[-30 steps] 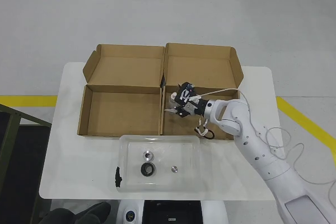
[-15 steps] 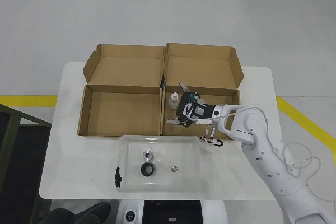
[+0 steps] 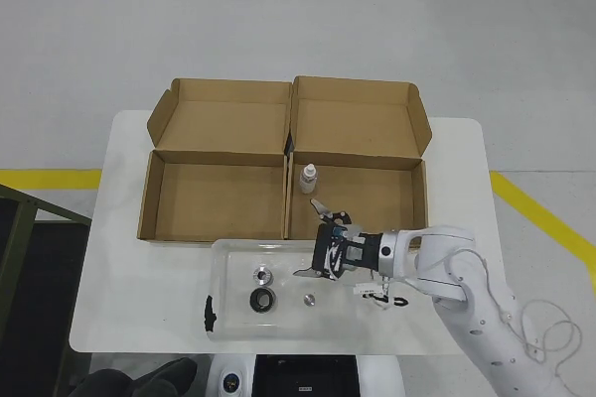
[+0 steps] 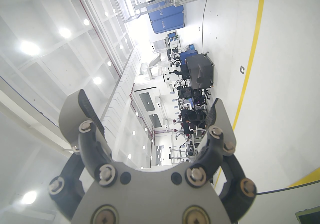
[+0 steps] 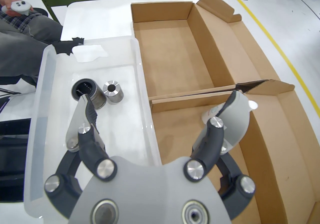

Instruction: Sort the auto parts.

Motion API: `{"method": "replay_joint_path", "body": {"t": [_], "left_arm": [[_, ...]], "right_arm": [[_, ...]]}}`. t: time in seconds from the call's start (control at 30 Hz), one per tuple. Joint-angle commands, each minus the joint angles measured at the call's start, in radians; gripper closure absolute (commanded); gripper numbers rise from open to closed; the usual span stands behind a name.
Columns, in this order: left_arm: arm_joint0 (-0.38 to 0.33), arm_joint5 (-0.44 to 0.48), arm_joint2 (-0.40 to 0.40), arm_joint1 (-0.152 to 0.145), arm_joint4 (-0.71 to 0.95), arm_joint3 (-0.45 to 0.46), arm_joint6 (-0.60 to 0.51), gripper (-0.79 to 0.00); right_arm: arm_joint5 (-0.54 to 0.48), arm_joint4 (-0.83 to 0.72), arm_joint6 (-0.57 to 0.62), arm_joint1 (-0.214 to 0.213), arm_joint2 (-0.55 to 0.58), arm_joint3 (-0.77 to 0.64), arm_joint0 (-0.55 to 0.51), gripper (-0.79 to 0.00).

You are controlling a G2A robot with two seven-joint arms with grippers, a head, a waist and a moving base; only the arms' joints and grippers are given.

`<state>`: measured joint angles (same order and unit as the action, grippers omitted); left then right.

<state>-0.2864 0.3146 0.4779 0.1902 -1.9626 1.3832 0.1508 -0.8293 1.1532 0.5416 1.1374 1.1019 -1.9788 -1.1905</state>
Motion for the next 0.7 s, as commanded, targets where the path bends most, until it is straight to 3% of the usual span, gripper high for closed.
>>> {"method": "replay_joint_path", "body": {"t": [0.0, 0.1, 0.23, 0.67], "left_arm": [[0.0, 0.0, 0.0, 0.0, 0.0, 0.0, 0.0, -0.785], [0.0, 0.0, 0.0, 0.0, 0.0, 0.0, 0.0, -0.785], [0.0, 0.0, 0.0, 0.0, 0.0, 0.0, 0.0, -0.785], [0.0, 0.0, 0.0, 0.0, 0.0, 0.0, 0.0, -0.785]], "right_arm": [[-0.012, 0.012, 0.024, -0.005, -0.002, -0.022, -0.022, -0.785], [-0.024, 0.032, 0.059, -0.012, -0.005, -0.05, -0.047, -0.785], [-0.053, 0.055, 0.118, -0.02, -0.021, -0.07, -0.065, -0.683], [-0.081, 0.065, 0.229, -0.033, -0.084, -0.078, -0.068, -0.653]]}}
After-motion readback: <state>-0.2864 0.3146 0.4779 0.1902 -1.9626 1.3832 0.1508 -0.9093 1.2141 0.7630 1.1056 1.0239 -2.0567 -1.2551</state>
